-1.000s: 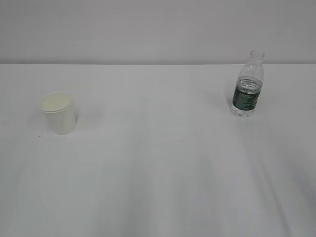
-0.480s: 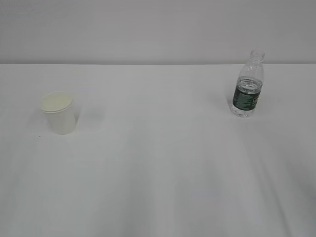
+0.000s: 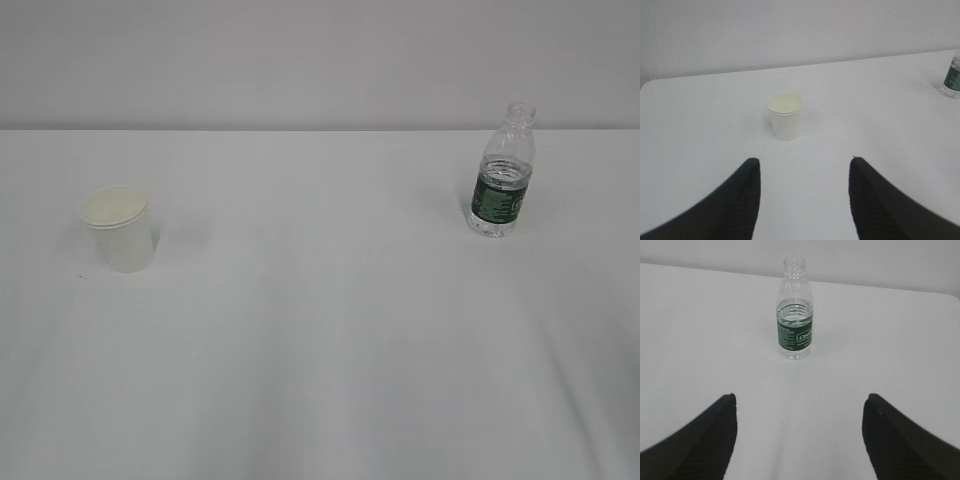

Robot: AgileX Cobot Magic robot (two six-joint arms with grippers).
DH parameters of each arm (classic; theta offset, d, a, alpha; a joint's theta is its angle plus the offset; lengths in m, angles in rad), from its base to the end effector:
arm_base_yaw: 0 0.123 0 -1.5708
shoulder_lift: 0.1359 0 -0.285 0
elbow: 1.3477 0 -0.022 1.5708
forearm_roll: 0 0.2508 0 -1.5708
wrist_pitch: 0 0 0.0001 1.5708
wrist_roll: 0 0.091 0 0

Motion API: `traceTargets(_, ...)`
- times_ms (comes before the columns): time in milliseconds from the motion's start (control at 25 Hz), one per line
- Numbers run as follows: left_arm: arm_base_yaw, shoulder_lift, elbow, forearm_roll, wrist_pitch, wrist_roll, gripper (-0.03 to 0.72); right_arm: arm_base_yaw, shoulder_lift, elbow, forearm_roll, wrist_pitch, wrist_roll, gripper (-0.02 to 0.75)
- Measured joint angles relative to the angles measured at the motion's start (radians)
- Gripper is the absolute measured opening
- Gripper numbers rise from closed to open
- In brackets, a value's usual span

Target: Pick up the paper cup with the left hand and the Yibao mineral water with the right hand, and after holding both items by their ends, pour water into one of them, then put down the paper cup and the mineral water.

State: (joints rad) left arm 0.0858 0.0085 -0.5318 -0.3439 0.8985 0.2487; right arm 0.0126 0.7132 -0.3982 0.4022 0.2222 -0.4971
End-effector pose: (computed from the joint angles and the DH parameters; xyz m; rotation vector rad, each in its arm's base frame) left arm -0.0022 -0.0243 0.3033 0.1361 1.8178 -0.1628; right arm 0.1432 0.0097 0.2636 -0.1716 1.9946 0.0280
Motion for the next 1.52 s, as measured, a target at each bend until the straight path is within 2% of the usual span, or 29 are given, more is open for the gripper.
traceTargets(160, 0.0, 0.0, 0.0, 0.0, 0.0, 0.0, 0.404, 0.008, 0.0, 0.0, -0.21, -0.039, 0.215, 0.589)
traceTargets(280, 0.0, 0.0, 0.0, 0.0, 0.0, 0.0, 0.404, 0.062, 0.0, 0.0, -0.343, -0.072, 0.326, 0.589)
traceTargets(440, 0.0, 0.0, 0.0, 0.0, 0.0, 0.0, 0.404, 0.113, 0.027, 0.0, -0.374, -0.119, 0.361, 0.589)
traceTargets(840, 0.0, 0.0, 0.0, 0.0, 0.0, 0.0, 0.403, 0.117, 0.22, 0.0, -0.383, -0.23, 0.411, 0.589)
traceTargets(1160, 0.0, 0.0, 0.0, 0.0, 0.0, 0.0, 0.403, 0.117, 0.299, 0.057, -0.648, -0.485, 0.66, 0.589)
traceTargets(1320, 0.0, 0.0, 0.0, 0.0, 0.0, 0.0, 0.403, 0.117, 0.354, 0.101, -0.694, -0.6, 0.685, 0.589)
traceTargets(1520, 0.0, 0.0, 0.0, 0.0, 0.0, 0.0, 0.403, 0.117, 0.413, 0.106, -0.702, -0.653, 0.688, 0.589)
